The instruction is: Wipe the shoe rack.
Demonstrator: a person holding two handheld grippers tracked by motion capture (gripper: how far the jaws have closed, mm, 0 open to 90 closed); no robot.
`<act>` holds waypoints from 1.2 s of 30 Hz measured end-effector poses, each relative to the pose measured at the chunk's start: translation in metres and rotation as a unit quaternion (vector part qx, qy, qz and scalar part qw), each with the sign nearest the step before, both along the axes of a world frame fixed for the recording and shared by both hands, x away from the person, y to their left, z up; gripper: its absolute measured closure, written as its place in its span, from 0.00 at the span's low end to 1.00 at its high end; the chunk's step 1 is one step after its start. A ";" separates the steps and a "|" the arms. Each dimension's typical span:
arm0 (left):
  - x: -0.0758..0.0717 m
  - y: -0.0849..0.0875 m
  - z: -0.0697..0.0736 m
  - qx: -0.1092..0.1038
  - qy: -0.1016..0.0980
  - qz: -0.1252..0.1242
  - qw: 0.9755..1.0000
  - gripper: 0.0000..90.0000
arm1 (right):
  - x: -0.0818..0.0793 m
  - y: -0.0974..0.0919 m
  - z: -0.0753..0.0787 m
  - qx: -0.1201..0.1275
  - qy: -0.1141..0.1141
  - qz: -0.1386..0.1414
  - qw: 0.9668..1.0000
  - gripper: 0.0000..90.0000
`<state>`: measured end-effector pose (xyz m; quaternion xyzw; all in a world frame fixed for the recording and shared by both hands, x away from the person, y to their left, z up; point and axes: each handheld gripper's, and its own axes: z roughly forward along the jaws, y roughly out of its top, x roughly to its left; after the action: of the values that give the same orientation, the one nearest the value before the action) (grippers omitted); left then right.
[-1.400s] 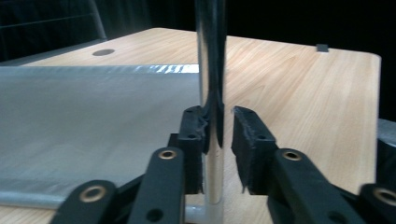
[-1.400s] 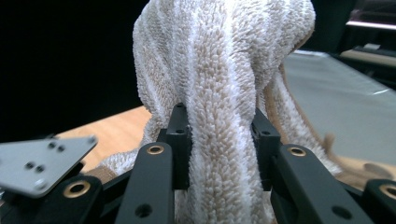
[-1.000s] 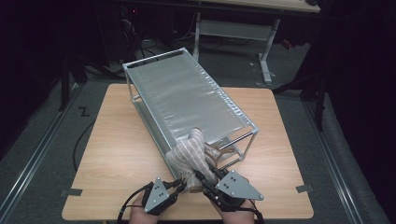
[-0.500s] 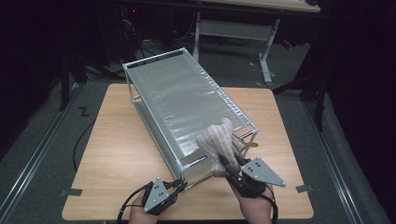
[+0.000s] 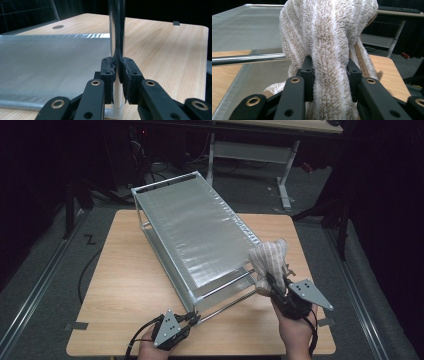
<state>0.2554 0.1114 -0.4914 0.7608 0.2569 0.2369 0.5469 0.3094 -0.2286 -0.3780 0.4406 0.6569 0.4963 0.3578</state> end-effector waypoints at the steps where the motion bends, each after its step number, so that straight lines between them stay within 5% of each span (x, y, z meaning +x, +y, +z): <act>1: 0.000 0.000 0.000 0.000 0.000 0.000 1.000 0.89 | 0.000 -0.002 0.001 0.002 -0.002 -0.002 1.000 0.76; 9: 0.000 0.000 0.000 0.000 0.000 0.000 1.000 0.89 | 0.001 0.001 0.001 -0.004 0.001 0.007 1.000 0.76; 19: 0.001 0.001 0.000 -0.001 0.001 -0.002 1.000 0.89 | -0.015 0.034 0.003 -0.020 -0.010 0.073 0.997 0.76; 36: 0.001 0.001 0.000 -0.001 0.001 -0.002 1.000 0.89 | -0.059 0.105 0.004 -0.051 -0.030 0.196 0.979 0.76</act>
<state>0.2560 0.1122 -0.4915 0.7608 0.2566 0.2347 0.5480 0.2505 -0.1233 -0.3742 0.2693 0.7438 0.5357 0.2953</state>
